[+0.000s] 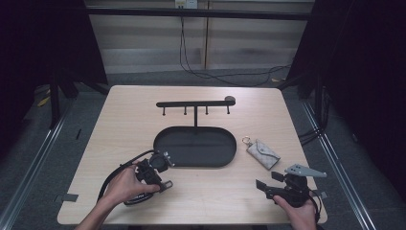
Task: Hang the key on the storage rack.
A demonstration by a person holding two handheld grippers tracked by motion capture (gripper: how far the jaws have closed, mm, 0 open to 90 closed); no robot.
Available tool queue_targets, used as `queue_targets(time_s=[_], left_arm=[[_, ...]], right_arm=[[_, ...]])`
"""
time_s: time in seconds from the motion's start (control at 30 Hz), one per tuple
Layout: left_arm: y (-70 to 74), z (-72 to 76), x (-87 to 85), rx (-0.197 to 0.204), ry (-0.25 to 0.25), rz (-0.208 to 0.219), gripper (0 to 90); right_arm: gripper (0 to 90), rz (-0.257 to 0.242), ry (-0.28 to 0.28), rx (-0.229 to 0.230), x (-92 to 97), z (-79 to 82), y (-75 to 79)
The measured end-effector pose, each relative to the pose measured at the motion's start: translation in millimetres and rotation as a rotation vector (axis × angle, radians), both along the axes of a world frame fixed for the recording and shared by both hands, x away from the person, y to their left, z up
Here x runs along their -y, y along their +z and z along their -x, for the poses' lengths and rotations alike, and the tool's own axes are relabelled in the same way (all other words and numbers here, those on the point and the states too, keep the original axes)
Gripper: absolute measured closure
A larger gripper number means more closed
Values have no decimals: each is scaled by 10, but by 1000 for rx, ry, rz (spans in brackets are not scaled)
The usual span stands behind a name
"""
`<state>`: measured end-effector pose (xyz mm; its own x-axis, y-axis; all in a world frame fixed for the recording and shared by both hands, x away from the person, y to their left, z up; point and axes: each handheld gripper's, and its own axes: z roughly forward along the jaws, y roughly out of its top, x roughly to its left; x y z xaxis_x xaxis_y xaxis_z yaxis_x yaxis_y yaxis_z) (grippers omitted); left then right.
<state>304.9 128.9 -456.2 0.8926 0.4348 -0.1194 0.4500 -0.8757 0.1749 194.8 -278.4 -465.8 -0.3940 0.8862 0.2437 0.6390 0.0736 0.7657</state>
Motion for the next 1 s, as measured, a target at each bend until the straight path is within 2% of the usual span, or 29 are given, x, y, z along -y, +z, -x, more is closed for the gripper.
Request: queue_targets(time_s=[0.07, 0.2, 0.3, 0.33, 0.4, 0.5, 0.6, 0.87, 1.0], left_arm=[[-9, 1, 10, -2, 0, -1, 598], [-73, -1, 76, -12, -39, -35, 600], [-74, 3, 108, -9, -35, -41, 621], [-72, 5, 143, -4, -58, -58, 626], [-73, 14, 162, 3, -66, -71, 630], [-72, 41, 223, 23, -91, -121, 644], [-71, 19, 262, 13, -88, -145, 675], [-70, 10, 266, 6, -65, -148, 702], [-69, -13, 271, -10, -51, -151, 705]], right_arm=[[234, 0, 1, 0, 0, 0, 0], [234, 0, 2, 0, -1, -2, 0], [233, -2, 0, 0, 0, -2, 0], [233, -1, 1, 0, 1, -3, -2], [233, -1, 1, -1, -1, -2, 0], [233, -1, 1, 0, 0, -1, 0], [233, -1, 3, 1, -2, 1, 1], [233, 2, 5, 4, -3, 1, 0], [233, 2, 7, 4, -2, 3, 1]])
